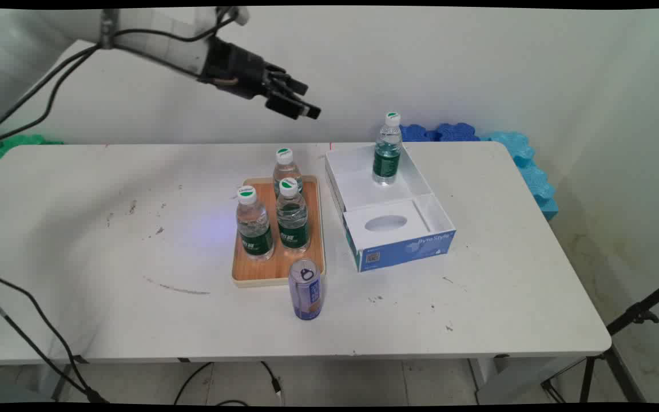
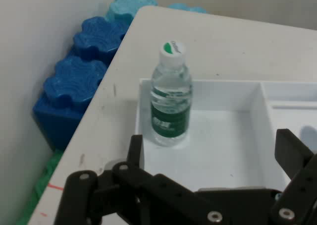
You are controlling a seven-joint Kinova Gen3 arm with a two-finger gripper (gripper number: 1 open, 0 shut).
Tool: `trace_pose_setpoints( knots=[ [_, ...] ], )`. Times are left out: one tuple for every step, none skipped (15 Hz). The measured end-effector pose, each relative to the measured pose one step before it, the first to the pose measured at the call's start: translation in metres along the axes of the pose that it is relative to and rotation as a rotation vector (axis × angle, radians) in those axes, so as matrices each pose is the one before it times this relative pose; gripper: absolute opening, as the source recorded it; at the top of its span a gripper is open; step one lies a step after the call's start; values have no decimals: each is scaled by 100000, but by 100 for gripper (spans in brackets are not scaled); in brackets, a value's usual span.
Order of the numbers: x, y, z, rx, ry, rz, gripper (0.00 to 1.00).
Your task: Pick up the green bottle from the white box
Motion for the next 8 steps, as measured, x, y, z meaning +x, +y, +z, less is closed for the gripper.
trace_pose_setpoints(
  knots=[
    [555, -232, 829, 559, -920, -623, 100],
    [457, -206, 887, 555, -924, -560, 100],
    [421, -212, 1238, 441, -1303, -562, 100],
    [343, -213, 1354, 302, -1274, -472, 100],
    [232, -169, 1212, 234, -1099, -391, 100],
    [132, -95, 812, 81, -724, -236, 100],
    [229, -163, 1455, 46, -1198, -524, 100],
    [169, -128, 1199, -41, -976, -502, 100]
  ],
)
